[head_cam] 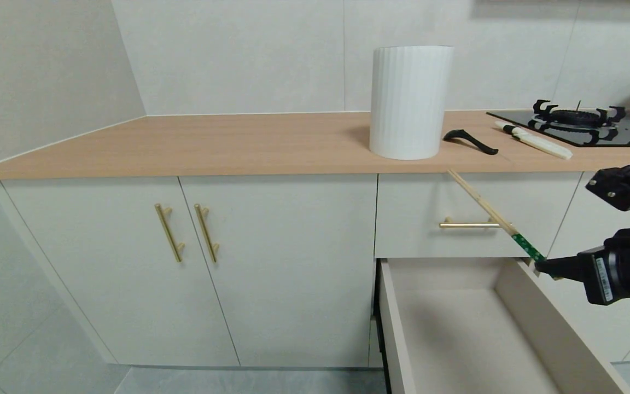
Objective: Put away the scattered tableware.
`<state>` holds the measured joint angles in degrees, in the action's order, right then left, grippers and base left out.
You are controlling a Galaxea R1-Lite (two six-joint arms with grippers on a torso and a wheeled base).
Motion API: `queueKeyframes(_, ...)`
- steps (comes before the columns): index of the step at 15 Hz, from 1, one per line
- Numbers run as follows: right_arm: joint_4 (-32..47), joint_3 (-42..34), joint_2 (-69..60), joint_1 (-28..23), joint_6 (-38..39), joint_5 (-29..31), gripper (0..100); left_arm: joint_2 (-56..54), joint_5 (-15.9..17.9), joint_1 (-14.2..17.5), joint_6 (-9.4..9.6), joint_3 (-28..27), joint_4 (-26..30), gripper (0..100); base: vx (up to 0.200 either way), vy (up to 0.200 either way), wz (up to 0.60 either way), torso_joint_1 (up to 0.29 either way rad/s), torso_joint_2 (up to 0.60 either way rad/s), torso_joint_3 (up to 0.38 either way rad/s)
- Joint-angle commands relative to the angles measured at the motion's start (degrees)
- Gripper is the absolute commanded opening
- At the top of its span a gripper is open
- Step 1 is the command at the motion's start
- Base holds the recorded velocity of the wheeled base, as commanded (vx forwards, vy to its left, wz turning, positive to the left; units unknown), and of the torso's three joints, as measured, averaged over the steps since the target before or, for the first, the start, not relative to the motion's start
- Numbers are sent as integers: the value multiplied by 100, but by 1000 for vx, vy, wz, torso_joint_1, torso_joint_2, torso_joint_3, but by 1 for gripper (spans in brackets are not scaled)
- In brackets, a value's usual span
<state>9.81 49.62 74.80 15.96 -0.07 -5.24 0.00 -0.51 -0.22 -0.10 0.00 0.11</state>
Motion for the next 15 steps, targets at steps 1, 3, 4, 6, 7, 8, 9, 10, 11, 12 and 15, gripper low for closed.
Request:
queueKeyframes(1, 12, -40, -1337, 505, -10, -232, 0, 0, -2, -4, 1, 0, -2, 100, 0, 0, 0, -36, 115, 80)
queueKeyframes(3, 311, -57, -1486, 830, -19, -223, 0, 0, -2, -4, 1, 0, 7, 100, 0, 0, 0, -9, 30, 18)
queueKeyframes(4, 328, -172, -1257, 839, -28, -249, 0, 0, -2, -4, 1, 0, -2, 100, 0, 0, 0, 0, 0, 0)
queueKeyframes(6, 311, -330, -809, 839, -37, -284, 0, 0, -2, -4, 1, 0, -2, 100, 0, 0, 0, 0, 0, 0)
queueKeyframes(7, 311, -391, -519, 839, -28, -276, 0, 0, -2, -4, 1, 0, -2, 100, 0, 0, 0, 0, 0, 0)
queueKeyframes(8, 302, -435, -326, 839, -28, -276, 0, 0, -2, -4, 1, 0, -2, 100, 0, 0, 0, 0, 0, 0)
queueKeyframes(9, 258, -541, 96, 830, -28, -276, 0, 0, -2, -4, 1, 0, -2, 100, 0, 0, 0, 0, 0, 0)
queueKeyframes(10, 91, -629, 456, 839, -37, -258, 0, 0, -2, -4, 1, 0, 7, 100, 0, 0, 0, 0, 0, 0)
queueKeyframes(11, -111, -699, 702, 839, -28, -249, 0, 0, -2, -4, 1, 0, -2, 100, 0, 0, 0, 0, 0, 0)
queueKeyframes(12, -384, -813, 984, 821, -28, -240, 0, 0, -2, -4, 1, 0, -2, 100, 0, 0, 0, 0, 0, 0)
queueKeyframes(15, -726, -875, 1546, 672, -28, -214, 0, 0, -2, -4, 1, 0, -2, 100, 0, 0, 0, 0, 0, 0)
